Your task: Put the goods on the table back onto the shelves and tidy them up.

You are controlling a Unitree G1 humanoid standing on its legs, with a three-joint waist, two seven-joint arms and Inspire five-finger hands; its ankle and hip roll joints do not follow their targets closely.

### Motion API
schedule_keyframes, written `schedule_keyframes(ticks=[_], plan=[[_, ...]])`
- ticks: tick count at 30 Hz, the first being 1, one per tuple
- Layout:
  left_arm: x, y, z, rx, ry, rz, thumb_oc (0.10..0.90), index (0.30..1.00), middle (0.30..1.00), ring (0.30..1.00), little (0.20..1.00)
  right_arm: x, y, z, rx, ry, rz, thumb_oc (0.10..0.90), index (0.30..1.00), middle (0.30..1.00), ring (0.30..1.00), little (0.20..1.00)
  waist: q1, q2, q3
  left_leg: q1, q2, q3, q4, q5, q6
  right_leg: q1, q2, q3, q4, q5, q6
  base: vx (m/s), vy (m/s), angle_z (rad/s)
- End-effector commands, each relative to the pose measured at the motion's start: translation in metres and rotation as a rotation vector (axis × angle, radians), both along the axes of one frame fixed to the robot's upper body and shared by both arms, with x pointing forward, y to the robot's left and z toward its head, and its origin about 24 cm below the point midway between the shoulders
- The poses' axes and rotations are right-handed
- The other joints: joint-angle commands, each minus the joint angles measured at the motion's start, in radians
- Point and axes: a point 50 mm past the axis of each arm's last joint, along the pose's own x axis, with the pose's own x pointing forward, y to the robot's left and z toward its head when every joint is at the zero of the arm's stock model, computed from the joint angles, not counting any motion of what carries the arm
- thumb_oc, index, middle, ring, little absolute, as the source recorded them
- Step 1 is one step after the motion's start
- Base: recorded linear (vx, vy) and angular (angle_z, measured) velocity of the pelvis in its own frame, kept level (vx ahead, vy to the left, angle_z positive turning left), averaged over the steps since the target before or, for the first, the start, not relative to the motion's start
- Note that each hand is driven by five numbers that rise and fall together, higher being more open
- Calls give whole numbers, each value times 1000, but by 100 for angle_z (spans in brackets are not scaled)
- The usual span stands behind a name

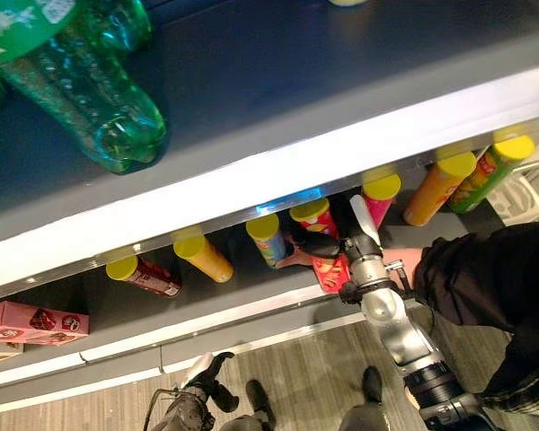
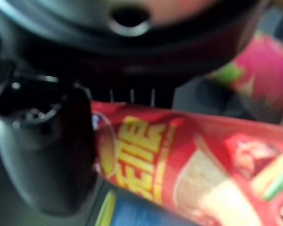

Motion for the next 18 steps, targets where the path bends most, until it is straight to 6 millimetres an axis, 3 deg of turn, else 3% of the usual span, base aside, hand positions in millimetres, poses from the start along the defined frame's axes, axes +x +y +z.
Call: schedule_keyframes(ticks=[1, 4, 9, 12, 18], plan=[[14, 20, 7, 59, -44, 36, 800, 900, 900, 900, 900, -13, 29, 68, 148, -322, 167, 400, 300, 300, 300, 300, 3, 8, -64, 71, 141, 3, 5, -126, -85, -16, -56, 0, 6, 86, -11, 66, -41, -1], [6, 20, 2, 52, -13, 54, 800, 900, 900, 900, 900, -25, 17, 65, 161, -323, 160, 400, 300, 300, 300, 300, -5, -2, -92, 83, 149, 3, 5, -128, -87, 1, -47, -4, 6, 76, -12, 54, -19, -1], [5, 20, 1, 52, -11, 53, 800, 900, 900, 900, 900, -25, 17, 65, 161, -320, 160, 400, 300, 300, 300, 300, -5, -2, -94, 83, 149, 2, 5, -129, -87, 2, -47, -5, 6, 75, -12, 17, -2, -2], [-13, 17, -9, 34, 61, 77, 800, 900, 900, 900, 900, -59, -13, 51, 207, -276, 116, 400, 300, 300, 300, 300, -26, -32, -179, 105, 169, 2, 5, -132, -90, 24, -26, -8, 6, 61, -13, 172, -15, 10], [-14, 11, -10, 32, 69, 54, 800, 900, 900, 900, 900, -62, -12, 38, 197, -223, 114, 400, 300, 300, 300, 300, -35, -40, -206, 121, 179, 13, 5, -134, -91, 35, -7, 6, 6, 45, -17, 76, -18, -6]])
